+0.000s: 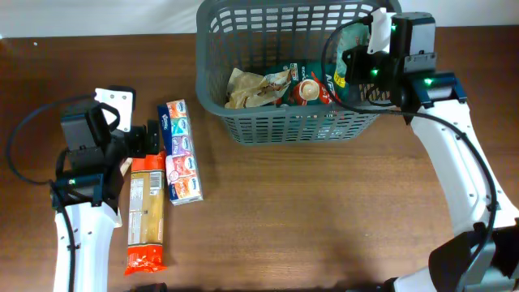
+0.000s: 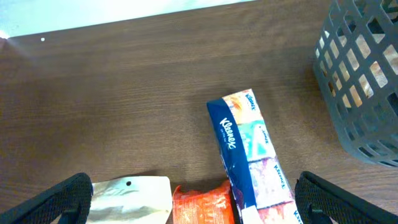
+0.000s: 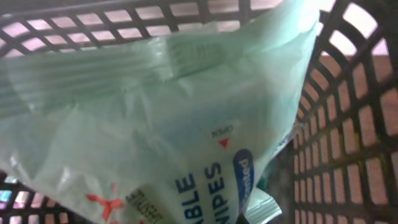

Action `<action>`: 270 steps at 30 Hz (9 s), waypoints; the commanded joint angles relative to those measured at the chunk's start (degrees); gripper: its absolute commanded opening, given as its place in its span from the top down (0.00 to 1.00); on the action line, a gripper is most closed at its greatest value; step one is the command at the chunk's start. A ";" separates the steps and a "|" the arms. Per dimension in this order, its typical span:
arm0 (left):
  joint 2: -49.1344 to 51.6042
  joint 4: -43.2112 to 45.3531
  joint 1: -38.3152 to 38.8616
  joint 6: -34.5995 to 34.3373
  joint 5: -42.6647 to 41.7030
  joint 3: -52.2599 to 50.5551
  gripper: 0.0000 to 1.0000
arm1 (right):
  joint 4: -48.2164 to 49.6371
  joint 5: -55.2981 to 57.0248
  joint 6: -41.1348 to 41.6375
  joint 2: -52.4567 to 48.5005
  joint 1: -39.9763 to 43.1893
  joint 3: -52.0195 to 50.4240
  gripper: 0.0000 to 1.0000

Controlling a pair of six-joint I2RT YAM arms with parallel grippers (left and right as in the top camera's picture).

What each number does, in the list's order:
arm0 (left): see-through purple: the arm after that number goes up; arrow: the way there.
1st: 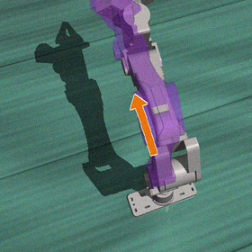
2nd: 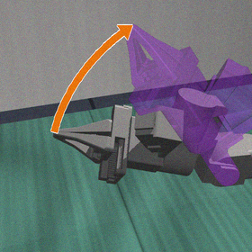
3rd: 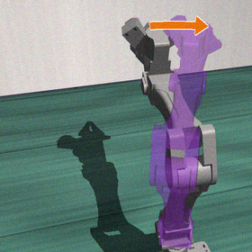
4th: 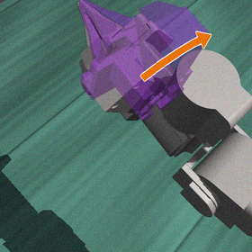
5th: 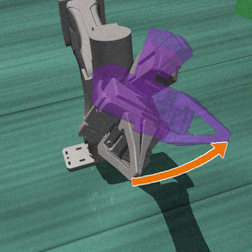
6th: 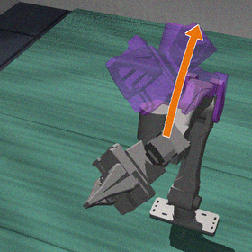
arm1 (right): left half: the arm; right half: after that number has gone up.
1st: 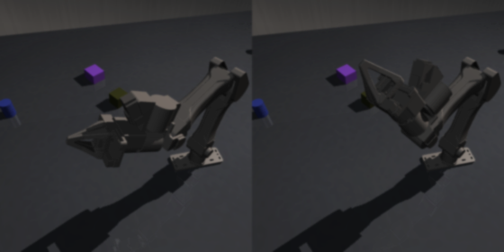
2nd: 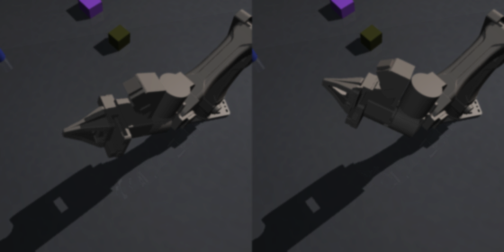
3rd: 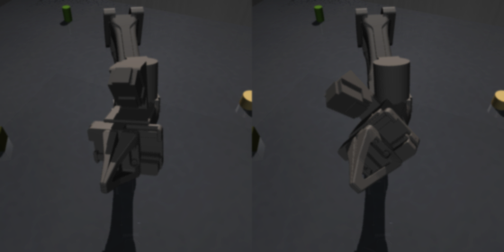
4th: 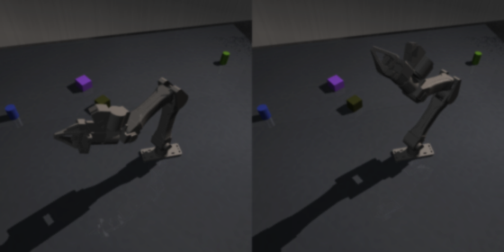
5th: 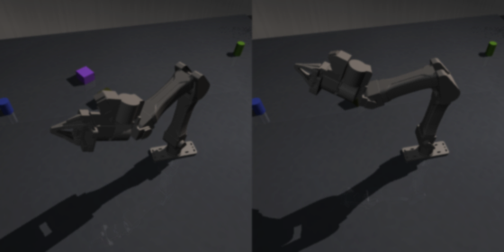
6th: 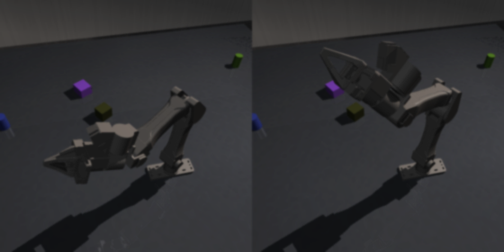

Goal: Pack container
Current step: 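Lift the wipes pack into the basket and release it, then withdraw the right gripper right and reach the left gripper to the Kleenex box, then grasp the blue Kleenex box with the left gripper and lift it, then carry the Kleenex box over the basket and release it inside, then reach the left gripper to the orange pasta packet and grasp it, then lift the pasta packet into the basket and release it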

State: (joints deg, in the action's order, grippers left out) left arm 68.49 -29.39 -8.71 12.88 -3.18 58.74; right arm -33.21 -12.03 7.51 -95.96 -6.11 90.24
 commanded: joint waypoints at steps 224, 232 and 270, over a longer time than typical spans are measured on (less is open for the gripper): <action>26.23 -18.78 0.39 -14.21 15.45 -5.35 0.34 | -40.50 10.29 1.57 23.23 35.01 -9.55 0.15; 34.82 -17.44 0.39 -14.84 14.58 -5.35 0.49 | -40.46 10.29 1.55 23.23 35.01 -9.55 0.15; 35.06 -26.62 20.00 52.26 -16.28 75.58 0.99 | -40.74 10.27 1.57 23.23 35.01 -9.55 0.16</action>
State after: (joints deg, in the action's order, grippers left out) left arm 105.21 -56.71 4.23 39.99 -14.50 132.44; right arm -73.95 -1.23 9.02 -73.65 28.69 80.55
